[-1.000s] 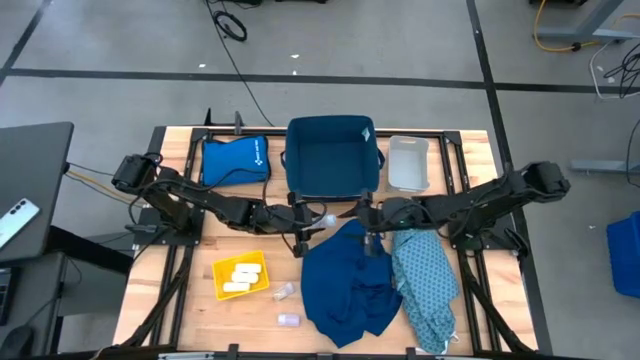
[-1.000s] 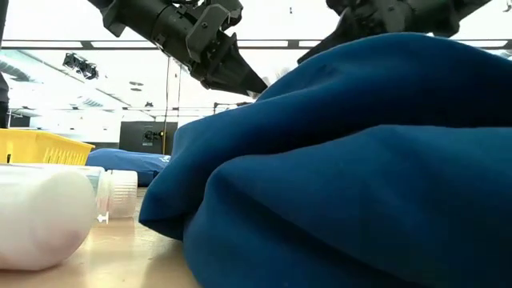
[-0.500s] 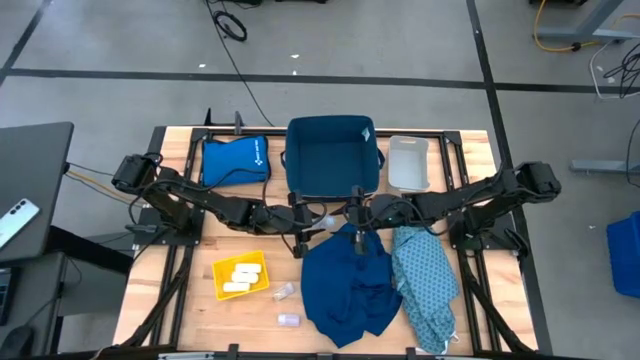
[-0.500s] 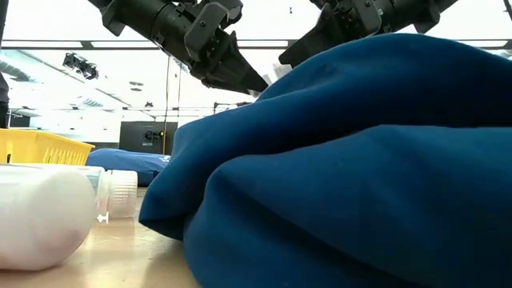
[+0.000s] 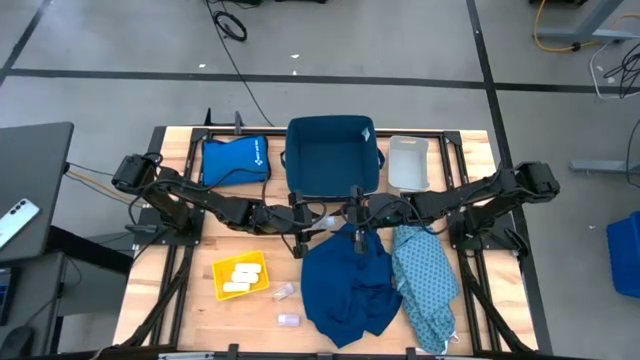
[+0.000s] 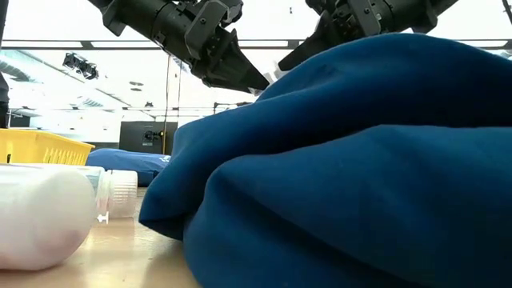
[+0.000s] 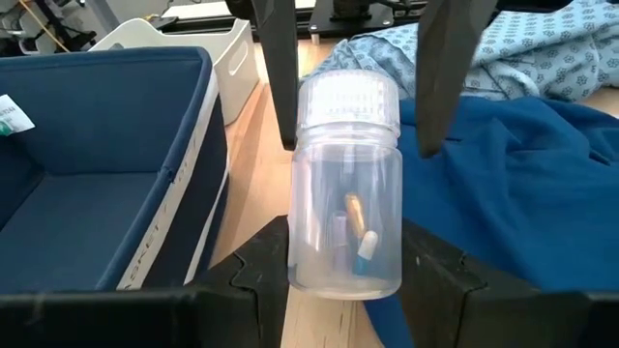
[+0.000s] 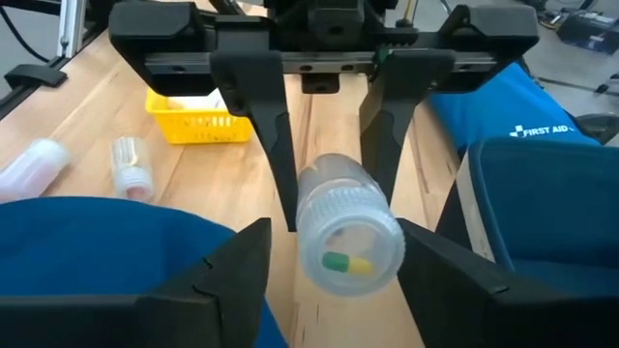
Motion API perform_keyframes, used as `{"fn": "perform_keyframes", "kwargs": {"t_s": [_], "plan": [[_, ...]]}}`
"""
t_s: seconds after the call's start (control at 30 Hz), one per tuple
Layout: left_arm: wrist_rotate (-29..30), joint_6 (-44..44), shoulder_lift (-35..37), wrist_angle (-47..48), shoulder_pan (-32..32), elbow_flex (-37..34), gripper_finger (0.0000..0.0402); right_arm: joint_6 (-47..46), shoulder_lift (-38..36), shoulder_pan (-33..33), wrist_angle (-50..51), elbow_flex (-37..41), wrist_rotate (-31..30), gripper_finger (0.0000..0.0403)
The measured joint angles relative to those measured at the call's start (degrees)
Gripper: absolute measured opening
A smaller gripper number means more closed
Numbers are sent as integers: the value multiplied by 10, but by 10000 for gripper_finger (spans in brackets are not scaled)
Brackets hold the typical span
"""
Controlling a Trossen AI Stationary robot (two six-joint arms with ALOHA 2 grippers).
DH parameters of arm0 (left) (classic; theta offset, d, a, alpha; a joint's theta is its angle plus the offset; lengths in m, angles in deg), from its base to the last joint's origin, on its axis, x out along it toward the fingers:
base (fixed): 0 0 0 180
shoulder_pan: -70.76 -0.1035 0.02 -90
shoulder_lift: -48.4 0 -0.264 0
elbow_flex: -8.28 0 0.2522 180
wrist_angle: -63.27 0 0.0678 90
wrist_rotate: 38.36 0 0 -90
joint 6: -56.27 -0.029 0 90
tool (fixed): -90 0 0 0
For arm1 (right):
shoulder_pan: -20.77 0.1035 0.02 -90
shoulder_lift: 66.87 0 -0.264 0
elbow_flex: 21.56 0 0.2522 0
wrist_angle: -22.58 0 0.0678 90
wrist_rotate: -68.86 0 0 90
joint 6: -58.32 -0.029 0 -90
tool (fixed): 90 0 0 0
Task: Pick & Place Medicine items
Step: Put the top right transparent pill bottle into the white bin
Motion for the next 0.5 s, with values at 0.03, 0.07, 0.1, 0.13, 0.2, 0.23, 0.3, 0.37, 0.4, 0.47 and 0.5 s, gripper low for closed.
{"fn": "perform_keyframes", "kwargs": {"t_s": [0.03,0.07,0.1,0.13,0.2,0.23,0.3,0.37,0.4,0.47,0.5], "plan": [[0,0,0,0,0,0,156,0,0,0,0,0,0,205],[0,0,0,0,0,0,156,0,0,0,0,0,0,196],[0,0,0,0,0,0,156,0,0,0,0,0,-1,188],[-1,0,0,0,0,0,156,0,0,0,0,0,-1,180],[0,0,0,0,0,0,156,0,0,0,0,0,0,165],[-1,-1,0,0,0,0,156,1,0,0,-1,0,0,159],[0,-2,0,0,0,0,156,4,0,0,-1,0,0,149],[0,-1,0,0,0,0,156,5,0,0,-1,0,0,143],[0,-1,0,0,0,0,156,5,0,0,-1,0,0,142],[0,-1,0,0,0,0,156,7,0,0,-2,0,0,141],[0,-1,0,0,0,0,156,7,0,0,-2,0,0,141]]}}
